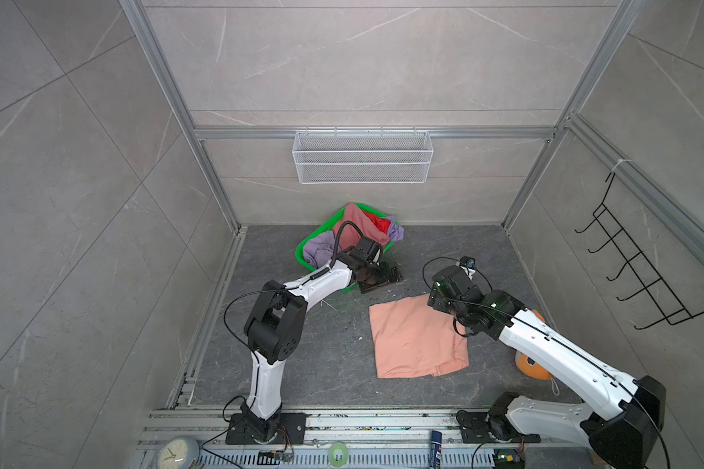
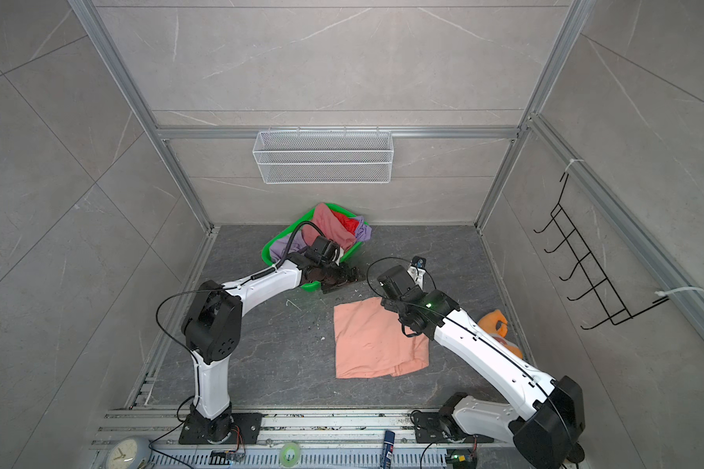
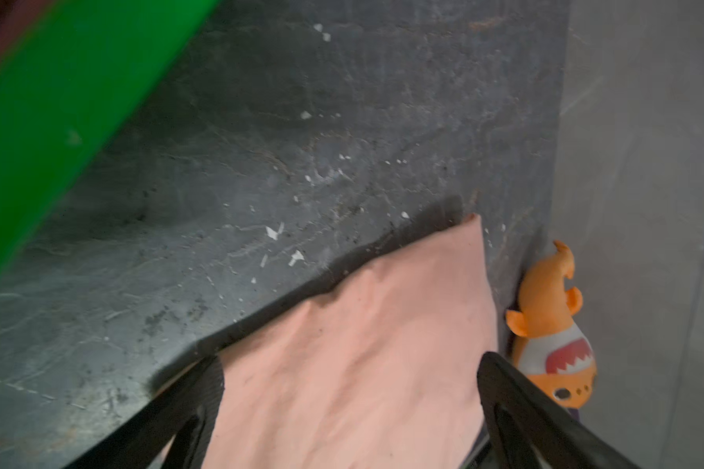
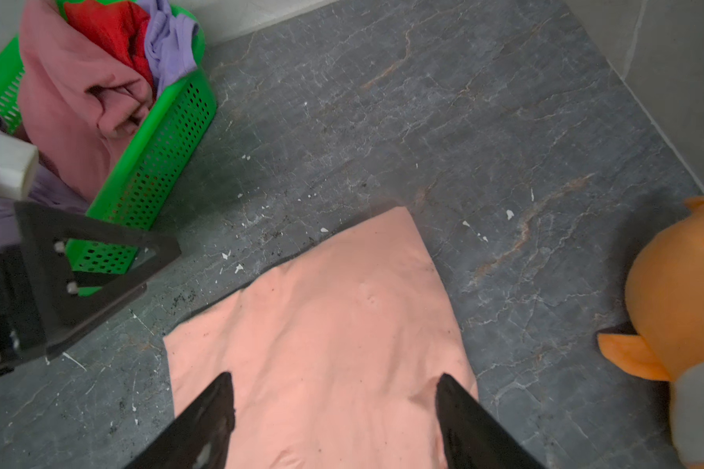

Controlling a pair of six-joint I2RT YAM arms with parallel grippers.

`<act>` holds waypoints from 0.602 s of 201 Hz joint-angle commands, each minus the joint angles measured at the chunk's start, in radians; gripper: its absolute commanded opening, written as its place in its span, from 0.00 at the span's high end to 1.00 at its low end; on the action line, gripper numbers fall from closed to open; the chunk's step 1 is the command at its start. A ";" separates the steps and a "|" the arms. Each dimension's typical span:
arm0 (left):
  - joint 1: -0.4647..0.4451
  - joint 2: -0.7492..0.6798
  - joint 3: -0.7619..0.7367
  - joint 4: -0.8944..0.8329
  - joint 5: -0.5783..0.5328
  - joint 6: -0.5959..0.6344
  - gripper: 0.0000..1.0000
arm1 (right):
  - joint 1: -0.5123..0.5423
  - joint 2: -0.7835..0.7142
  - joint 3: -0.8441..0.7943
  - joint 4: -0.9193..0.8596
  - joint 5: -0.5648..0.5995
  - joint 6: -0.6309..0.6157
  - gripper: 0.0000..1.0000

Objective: Fold and stack the t-shirts

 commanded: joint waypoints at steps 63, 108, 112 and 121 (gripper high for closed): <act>0.167 0.044 0.056 -0.211 -0.447 0.102 0.00 | -0.017 -0.058 -0.094 -0.072 -0.043 0.025 0.20; 0.267 -0.013 -0.005 -0.079 -0.441 0.197 0.00 | -0.019 -0.025 -0.140 0.021 -0.119 -0.028 0.20; 0.269 -0.017 -0.012 -0.069 -0.436 0.202 0.00 | -0.019 -0.017 -0.142 0.031 -0.127 -0.036 0.20; 0.274 -0.030 -0.026 -0.041 -0.412 0.221 0.00 | -0.019 -0.005 -0.143 0.043 -0.141 -0.047 0.20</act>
